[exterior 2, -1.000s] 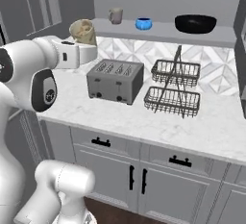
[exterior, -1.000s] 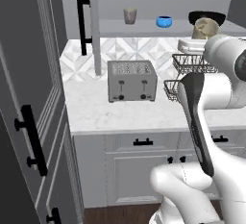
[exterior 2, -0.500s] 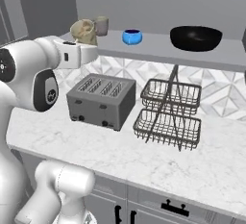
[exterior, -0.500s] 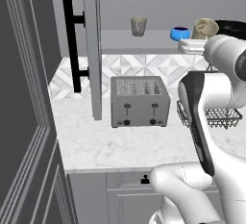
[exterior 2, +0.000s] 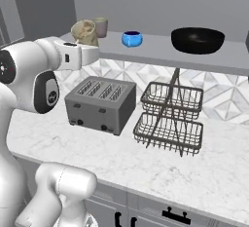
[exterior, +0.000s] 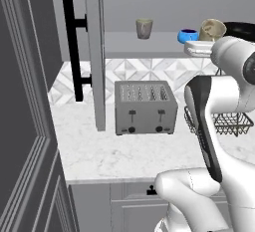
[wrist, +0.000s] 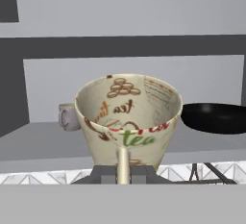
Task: Gather all objects into one cabinet and sort the glasses and bowls to opposite sides.
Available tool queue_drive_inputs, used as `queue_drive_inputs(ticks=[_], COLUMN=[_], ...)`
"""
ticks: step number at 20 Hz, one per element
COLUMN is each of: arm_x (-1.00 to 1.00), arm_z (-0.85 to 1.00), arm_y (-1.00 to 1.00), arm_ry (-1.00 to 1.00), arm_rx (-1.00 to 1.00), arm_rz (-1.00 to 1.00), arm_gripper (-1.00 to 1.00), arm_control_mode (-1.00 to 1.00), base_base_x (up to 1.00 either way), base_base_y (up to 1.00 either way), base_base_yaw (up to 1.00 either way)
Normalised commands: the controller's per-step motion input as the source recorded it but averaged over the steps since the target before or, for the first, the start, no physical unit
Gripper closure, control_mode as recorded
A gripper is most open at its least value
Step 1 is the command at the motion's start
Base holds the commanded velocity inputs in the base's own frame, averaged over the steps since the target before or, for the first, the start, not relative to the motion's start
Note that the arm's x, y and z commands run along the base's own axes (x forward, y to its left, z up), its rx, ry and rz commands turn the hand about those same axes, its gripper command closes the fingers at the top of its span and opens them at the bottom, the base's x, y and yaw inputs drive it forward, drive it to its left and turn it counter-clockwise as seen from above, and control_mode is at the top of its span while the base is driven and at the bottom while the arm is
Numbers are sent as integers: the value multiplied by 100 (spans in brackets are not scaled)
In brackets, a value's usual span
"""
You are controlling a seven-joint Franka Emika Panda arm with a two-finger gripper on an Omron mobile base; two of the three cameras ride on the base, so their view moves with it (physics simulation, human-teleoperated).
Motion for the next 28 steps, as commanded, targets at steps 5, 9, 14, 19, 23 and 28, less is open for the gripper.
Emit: queue_drive_inputs(ticks=[5,9,14,19,23,28], arm_x=[0,0,0,35,44,39], arm_z=[0,0,0,0,0,0], arm_y=[0,0,0,4,12,9], arm_ry=[0,0,0,6,15,15], arm_rx=[0,0,0,0,0,0], arm_rz=[0,0,0,0,3,7], arm_gripper=[100,100,100,100,100,100], arm_control_mode=[100,100,100,-100,-100,-100], base_base_x=[67,1,5,0,0,0], base_base_y=[9,0,0,0,0,0], base_base_yaw=[0,0,0,0,0,0])
